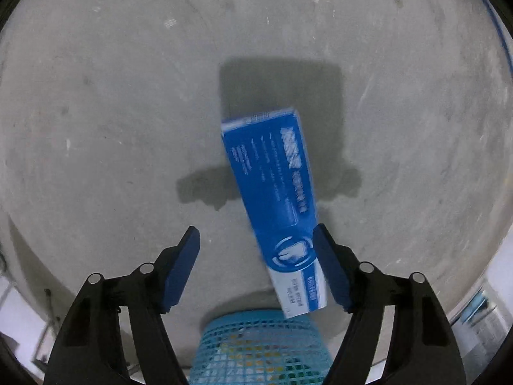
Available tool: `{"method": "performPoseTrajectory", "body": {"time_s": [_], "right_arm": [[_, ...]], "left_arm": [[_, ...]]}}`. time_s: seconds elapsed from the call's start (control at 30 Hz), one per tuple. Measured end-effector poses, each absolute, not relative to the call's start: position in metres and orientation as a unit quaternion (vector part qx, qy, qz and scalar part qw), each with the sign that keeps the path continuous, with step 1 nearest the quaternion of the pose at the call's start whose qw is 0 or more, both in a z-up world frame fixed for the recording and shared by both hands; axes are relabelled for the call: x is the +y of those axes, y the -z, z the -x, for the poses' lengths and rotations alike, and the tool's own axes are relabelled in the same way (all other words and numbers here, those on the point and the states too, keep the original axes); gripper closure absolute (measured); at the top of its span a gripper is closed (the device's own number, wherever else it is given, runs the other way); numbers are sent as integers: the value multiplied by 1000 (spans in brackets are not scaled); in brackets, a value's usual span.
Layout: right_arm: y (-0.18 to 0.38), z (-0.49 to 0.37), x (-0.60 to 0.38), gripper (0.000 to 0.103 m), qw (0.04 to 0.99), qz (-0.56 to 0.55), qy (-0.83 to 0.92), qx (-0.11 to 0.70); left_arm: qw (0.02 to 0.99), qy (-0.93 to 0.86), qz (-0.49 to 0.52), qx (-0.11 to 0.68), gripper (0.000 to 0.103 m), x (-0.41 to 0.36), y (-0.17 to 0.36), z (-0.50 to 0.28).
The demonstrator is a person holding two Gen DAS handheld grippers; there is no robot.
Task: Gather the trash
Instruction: 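Lower the toothpaste box into the wastebasket and open the right tool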
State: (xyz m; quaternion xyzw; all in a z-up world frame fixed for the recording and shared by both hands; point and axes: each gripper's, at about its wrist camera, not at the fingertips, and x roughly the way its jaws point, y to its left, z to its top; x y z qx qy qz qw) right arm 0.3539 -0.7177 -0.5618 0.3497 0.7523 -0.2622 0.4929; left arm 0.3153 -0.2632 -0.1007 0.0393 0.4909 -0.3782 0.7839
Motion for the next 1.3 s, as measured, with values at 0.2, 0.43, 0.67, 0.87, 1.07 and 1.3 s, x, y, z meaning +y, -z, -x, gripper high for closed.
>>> {"method": "performPoseTrajectory", "body": {"time_s": [0.2,0.43,0.67,0.87,1.07,1.3], "right_arm": [[553,-360,-722,65,504,-314,285,752],[519,-337,-741,102,534,-361,300,704],[511,-355,-737,86,532,-324,272,733],[541,-375,-726,26,502,-232,296,779],[569,-373,-726,28,497,-241,286,783],[512,-374,-739,57,579,-227,333,709]], "left_arm": [[777,386,-31,496,18,-266,101,-315],[786,385,-26,483,18,-261,93,-314],[787,396,-30,473,18,-261,90,-313],[787,388,-27,478,18,-259,97,-318],[782,395,-21,482,18,-260,100,-322],[780,396,-23,484,18,-263,103,-322]]}}
